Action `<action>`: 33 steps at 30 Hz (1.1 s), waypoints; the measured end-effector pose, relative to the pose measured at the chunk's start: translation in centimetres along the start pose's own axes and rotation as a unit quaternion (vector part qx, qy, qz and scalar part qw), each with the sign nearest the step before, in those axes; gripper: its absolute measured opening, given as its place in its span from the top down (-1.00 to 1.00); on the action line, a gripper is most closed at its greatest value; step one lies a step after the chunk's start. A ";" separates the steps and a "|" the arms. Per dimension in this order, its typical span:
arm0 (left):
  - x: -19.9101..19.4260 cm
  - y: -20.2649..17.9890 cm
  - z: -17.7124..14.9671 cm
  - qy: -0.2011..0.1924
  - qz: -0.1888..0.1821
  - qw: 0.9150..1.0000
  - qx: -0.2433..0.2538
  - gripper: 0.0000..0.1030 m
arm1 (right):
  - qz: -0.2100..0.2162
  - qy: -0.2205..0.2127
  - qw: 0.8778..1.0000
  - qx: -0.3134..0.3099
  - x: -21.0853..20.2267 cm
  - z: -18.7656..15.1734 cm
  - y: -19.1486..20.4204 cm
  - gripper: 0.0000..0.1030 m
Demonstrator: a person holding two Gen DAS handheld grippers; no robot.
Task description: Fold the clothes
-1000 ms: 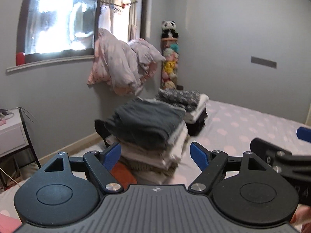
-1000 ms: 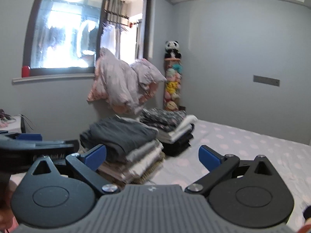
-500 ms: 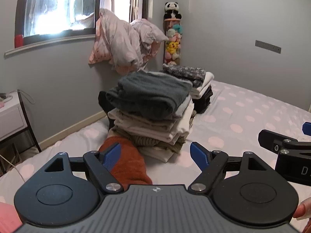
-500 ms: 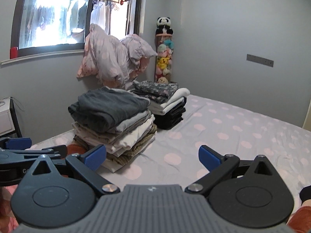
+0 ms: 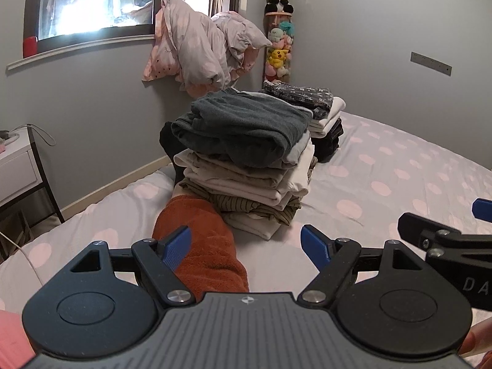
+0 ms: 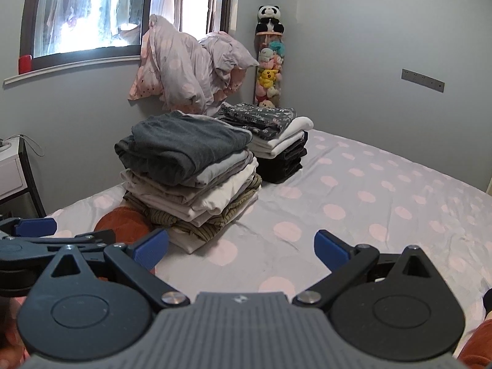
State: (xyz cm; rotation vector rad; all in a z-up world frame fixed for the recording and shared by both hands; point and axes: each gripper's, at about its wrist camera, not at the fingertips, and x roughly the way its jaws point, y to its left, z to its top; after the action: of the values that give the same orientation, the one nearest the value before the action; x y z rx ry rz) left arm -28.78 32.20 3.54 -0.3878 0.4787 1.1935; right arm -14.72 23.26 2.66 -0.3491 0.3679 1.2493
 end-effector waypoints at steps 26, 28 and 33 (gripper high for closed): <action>-0.2 -0.6 0.2 -0.003 -0.003 1.000 0.009 -0.71 | -0.011 0.004 1.000 0.017 0.2 -0.5 -0.4 -0.98; -0.3 -0.7 0.1 -0.004 -0.004 1.000 0.010 -0.71 | -0.012 0.004 1.000 0.018 0.1 -0.5 -0.4 -0.98; -0.4 -0.8 0.2 -0.007 -0.004 1.000 0.012 -0.70 | -0.014 0.005 1.000 0.022 0.1 -0.6 -0.6 -0.98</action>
State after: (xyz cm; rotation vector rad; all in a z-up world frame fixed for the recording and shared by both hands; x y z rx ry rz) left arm -28.09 31.71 3.91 -0.3600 0.4797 1.1804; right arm -14.19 22.96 2.11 -0.3222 0.3965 1.2103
